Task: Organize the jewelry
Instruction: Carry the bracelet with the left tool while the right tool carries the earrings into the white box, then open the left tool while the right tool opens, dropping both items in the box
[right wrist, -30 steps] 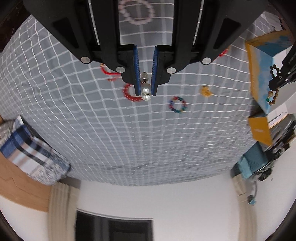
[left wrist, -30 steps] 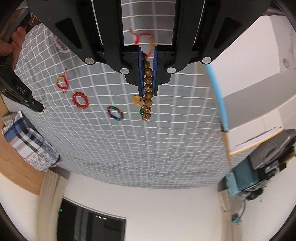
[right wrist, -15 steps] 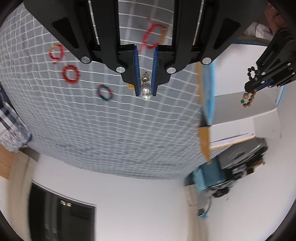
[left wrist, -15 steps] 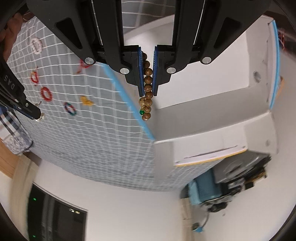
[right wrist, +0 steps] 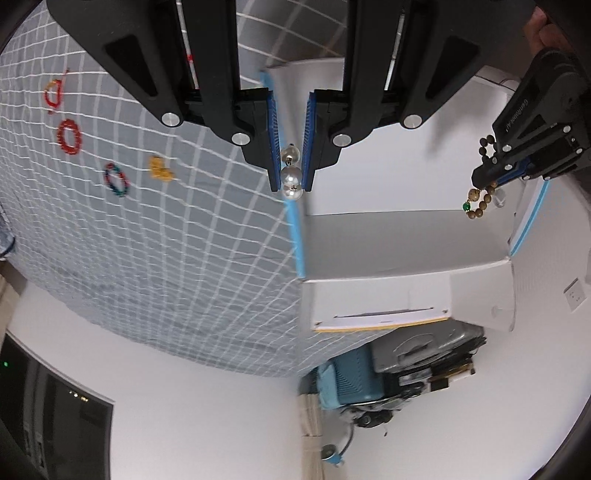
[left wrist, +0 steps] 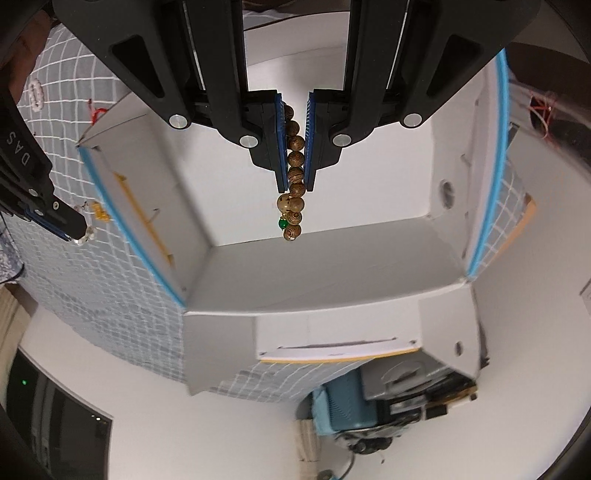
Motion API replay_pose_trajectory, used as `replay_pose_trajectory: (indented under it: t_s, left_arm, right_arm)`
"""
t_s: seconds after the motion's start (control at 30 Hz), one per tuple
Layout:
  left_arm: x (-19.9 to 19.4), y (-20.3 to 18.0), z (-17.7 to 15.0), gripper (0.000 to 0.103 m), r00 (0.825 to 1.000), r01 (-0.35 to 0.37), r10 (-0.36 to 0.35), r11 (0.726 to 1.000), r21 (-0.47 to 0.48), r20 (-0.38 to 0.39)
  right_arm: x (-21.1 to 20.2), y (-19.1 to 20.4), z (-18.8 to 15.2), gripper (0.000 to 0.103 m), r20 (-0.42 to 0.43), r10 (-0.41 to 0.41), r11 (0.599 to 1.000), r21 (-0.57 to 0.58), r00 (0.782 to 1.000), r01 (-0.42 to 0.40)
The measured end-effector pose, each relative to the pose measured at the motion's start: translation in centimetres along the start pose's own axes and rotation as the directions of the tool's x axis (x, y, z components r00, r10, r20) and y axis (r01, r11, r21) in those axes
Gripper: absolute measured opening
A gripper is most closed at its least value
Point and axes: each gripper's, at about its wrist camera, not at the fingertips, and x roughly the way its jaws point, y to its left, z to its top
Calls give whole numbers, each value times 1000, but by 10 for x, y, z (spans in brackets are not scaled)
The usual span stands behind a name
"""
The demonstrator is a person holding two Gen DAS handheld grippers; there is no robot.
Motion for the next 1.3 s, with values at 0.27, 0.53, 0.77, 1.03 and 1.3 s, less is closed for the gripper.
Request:
replay_pose_trajectory:
  t_s: [0.27,0.53,0.77,1.03,1.3]
  left_arm:
    - [9,23,-7,8,998,-41,40,999,-31,-45]
    - [20,38,-13,8,993,-76,71,996,-55,-99]
    - [31,40,-17,8,987,-91,82,994,-60,-142]
    - [34,40,-16,8,984,-93,83,994,-58,-155]
    - [37,42,-16,10,982,-107,98,993,-52,-162]
  right_arm:
    - [22,36,0,10,-51,59,998,-24,997,-60]
    - [47,52,-7,10,-147,74,997,-23,986,-79]
    - [69,53,-17,10,-223,59,998,-17,973,-64]
    - [77,54,-22,10,-249,62,997,-22,967,-69]
    - [79,57,-23,11,-258,61,997,-22,964,-69]
